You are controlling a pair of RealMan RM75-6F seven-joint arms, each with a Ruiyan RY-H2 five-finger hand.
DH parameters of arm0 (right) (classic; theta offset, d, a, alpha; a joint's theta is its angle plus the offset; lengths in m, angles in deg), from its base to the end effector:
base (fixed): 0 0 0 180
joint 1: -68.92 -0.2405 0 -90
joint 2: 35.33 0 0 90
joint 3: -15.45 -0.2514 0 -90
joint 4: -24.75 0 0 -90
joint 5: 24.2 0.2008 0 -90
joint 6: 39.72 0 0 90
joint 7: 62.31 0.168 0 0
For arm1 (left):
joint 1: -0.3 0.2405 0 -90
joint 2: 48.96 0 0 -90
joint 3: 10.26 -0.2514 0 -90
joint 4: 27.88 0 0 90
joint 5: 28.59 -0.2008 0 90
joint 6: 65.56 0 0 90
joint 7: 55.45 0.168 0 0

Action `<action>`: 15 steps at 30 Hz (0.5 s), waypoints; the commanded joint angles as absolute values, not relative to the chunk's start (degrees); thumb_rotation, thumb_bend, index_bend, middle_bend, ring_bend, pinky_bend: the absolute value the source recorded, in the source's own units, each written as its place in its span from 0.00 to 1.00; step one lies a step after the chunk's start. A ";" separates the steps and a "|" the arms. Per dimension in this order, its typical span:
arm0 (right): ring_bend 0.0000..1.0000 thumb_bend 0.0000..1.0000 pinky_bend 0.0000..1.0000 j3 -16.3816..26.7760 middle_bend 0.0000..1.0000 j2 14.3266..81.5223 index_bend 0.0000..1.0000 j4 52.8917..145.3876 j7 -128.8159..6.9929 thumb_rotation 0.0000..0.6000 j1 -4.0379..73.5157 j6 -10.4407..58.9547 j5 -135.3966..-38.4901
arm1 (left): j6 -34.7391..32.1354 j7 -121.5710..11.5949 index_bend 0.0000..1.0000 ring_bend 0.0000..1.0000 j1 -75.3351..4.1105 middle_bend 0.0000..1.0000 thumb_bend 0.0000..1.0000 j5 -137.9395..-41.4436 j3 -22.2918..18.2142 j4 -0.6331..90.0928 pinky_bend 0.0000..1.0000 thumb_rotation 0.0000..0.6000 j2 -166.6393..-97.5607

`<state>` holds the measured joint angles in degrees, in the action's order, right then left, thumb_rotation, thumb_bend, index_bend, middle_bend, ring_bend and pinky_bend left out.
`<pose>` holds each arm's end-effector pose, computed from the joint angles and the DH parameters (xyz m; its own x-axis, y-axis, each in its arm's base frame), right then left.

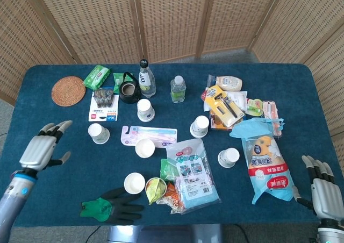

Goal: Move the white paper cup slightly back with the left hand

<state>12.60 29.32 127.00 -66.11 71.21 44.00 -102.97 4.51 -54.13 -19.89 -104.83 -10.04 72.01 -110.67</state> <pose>-0.3117 -0.1623 0.1496 0.2664 -0.0819 0.9604 -0.9356 0.2174 0.2781 -0.2641 0.2616 0.1272 0.3417 0.2291 0.9115 0.9397 -0.1009 -0.3269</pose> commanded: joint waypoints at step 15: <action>0.00 0.42 0.00 13.69 0.04 30.28 0.00 126.59 -66.72 1.00 71.85 46.01 -105.78 | 19.21 -68.91 0.01 0.19 -5.23 0.14 0.40 -116.29 -17.80 66.86 0.09 1.00 -108.21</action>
